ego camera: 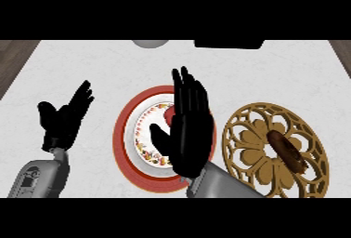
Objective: Pick the bell pepper from the placemat and place it in the plate
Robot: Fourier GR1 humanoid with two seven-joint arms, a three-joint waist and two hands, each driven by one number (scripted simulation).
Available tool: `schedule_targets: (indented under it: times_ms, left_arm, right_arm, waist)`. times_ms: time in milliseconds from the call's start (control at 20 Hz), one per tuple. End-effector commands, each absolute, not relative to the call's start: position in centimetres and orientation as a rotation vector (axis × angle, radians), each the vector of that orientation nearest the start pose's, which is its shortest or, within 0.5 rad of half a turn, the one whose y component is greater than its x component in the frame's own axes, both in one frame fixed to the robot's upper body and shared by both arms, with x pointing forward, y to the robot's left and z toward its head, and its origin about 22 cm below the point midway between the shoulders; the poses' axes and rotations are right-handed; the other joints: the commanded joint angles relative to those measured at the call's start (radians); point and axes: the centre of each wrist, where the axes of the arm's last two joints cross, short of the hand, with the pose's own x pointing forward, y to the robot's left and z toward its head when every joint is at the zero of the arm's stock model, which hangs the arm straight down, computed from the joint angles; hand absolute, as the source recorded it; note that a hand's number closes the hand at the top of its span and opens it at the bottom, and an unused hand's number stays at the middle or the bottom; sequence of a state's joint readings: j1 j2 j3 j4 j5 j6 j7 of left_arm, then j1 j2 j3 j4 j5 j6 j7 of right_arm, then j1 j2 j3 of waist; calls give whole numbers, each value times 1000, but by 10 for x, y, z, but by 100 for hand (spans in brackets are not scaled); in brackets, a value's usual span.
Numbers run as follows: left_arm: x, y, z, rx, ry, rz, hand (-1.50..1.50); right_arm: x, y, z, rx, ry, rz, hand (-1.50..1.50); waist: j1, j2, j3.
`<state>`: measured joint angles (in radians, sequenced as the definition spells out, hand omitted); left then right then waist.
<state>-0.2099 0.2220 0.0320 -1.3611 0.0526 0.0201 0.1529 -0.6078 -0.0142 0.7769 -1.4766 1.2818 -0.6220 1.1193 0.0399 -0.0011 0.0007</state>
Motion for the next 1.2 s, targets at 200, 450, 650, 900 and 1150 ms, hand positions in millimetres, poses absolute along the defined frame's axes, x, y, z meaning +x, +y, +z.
schedule_targets:
  times_ms: [200, 450, 650, 900, 1150]
  left_arm:
    - [295, 266, 23, 140, -1423, -121, 0]
    - [297, 280, 22, 165, -1414, -99, 0]
    - [278, 287, 13, 168, -1390, -84, 0]
    - [290, 300, 40, 183, -1412, -89, 0]
    - [270, 307, 9, 158, -1386, -93, 0]
  right_arm:
    - [234, -18, 115, -627, -1655, -93, -150]
    - [217, -17, 95, -533, -1674, -110, -150]
    - [197, -13, 80, -558, -1730, -84, -150]
    - [190, -20, 71, -568, -1699, -88, -150]
    - [177, -35, 68, -612, -1702, -150, -150]
  waist:
    - [5, 2, 3]
    - [-22, 3, 0]
    - [-30, -3, -1]
    - [-36, -1, -1]
    - [-40, -1, -1]
